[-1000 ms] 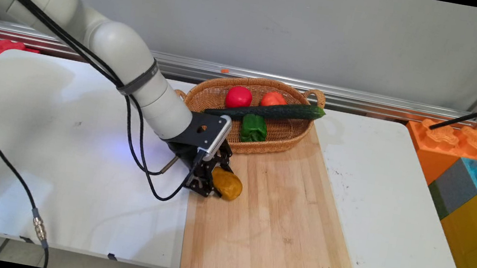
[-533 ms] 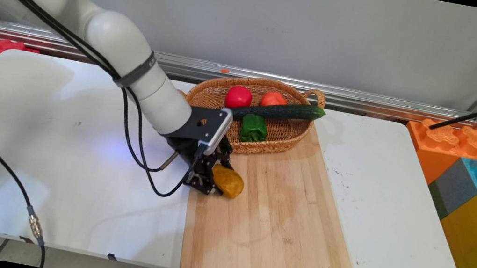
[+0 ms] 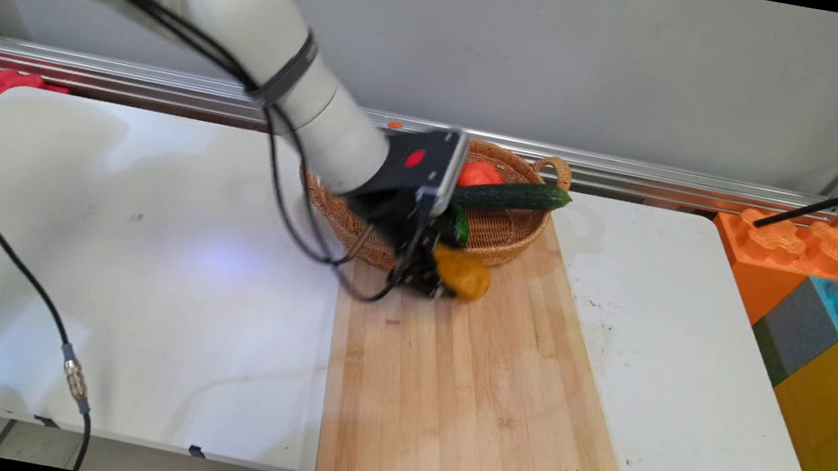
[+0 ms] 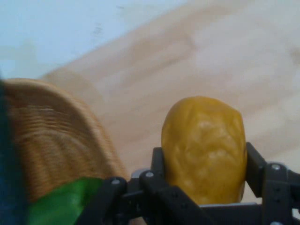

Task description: Place the picked object in the vegetable basket

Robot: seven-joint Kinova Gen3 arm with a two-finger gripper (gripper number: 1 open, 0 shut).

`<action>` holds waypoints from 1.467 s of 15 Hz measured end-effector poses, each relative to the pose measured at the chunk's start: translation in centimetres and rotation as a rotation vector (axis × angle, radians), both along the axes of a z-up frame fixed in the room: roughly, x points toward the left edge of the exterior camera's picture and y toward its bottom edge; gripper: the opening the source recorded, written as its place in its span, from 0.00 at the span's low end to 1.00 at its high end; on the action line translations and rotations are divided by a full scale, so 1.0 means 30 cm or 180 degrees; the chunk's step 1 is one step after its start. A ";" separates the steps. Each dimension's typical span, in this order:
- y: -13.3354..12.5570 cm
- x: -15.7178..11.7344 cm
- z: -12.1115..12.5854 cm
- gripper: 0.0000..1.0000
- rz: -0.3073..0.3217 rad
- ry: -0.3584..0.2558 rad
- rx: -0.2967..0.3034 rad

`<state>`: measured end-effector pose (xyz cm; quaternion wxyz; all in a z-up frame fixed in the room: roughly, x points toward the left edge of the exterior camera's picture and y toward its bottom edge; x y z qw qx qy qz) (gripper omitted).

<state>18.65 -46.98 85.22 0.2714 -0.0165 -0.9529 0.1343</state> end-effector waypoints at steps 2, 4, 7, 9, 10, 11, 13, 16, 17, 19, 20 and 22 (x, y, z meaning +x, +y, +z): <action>-0.065 -0.010 0.037 0.00 0.0202 0.0044 -0.0128; -0.131 0.000 0.063 0.00 0.0444 0.0060 -0.0243; -0.211 0.048 0.085 0.00 0.0882 0.0020 -0.0344; -0.235 0.083 0.072 0.00 0.1135 -0.0027 -0.0299; -0.244 0.098 0.056 0.00 0.1265 -0.0067 -0.0218; -0.253 0.117 0.031 0.00 0.1413 -0.0119 -0.0101; -0.265 0.145 -0.017 0.00 0.1631 -0.0201 0.0129; -0.286 0.175 -0.081 0.00 0.1857 -0.0288 0.0416; -0.294 0.185 -0.099 0.00 0.1920 -0.0309 0.0491; -0.310 0.199 -0.127 0.00 0.2017 -0.0333 0.0608; -0.315 0.202 -0.134 0.00 0.2041 -0.0336 0.0639; -0.330 0.204 -0.151 0.00 0.2093 -0.0328 0.0722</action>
